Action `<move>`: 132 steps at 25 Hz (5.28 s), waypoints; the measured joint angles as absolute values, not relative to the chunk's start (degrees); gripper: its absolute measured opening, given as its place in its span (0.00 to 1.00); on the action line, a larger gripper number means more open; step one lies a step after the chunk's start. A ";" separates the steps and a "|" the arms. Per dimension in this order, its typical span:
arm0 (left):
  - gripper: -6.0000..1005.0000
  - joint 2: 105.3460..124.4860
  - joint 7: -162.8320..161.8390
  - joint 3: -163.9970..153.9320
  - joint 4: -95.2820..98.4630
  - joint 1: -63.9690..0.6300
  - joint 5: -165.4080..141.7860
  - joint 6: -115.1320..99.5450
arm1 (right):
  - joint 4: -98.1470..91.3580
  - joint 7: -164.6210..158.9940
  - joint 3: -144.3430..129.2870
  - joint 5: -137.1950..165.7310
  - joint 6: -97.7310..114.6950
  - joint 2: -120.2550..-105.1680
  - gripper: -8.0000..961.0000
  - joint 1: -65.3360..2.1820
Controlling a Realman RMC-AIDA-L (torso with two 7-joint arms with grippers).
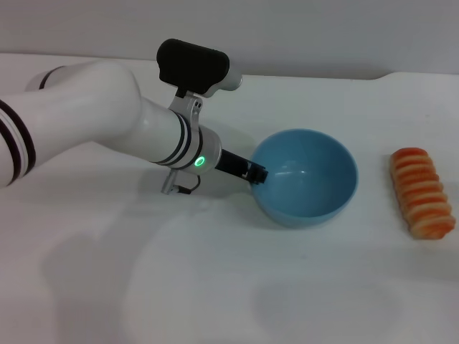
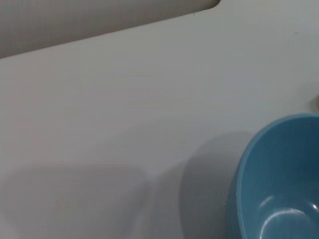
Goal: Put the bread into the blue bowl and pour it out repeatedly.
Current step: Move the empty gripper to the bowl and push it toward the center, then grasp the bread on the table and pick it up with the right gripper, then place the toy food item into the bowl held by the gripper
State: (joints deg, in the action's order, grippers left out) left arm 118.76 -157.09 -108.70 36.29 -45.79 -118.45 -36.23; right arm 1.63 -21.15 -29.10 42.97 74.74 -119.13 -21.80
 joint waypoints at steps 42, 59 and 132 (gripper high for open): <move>0.00 118.25 -157.67 -100.29 35.78 -51.18 -125.16 -28.71 | -48.24 -131.73 -34.27 143.63 63.12 -118.09 0.61 -30.65; 0.00 118.37 -157.33 -100.69 35.07 -50.88 -125.16 -27.77 | -34.11 -129.75 -36.21 141.84 56.24 -118.21 0.60 -35.58; 0.00 118.69 -157.40 -107.22 36.99 -49.39 -121.00 -29.68 | -40.18 -111.34 -63.44 107.10 58.32 -118.89 0.18 -41.49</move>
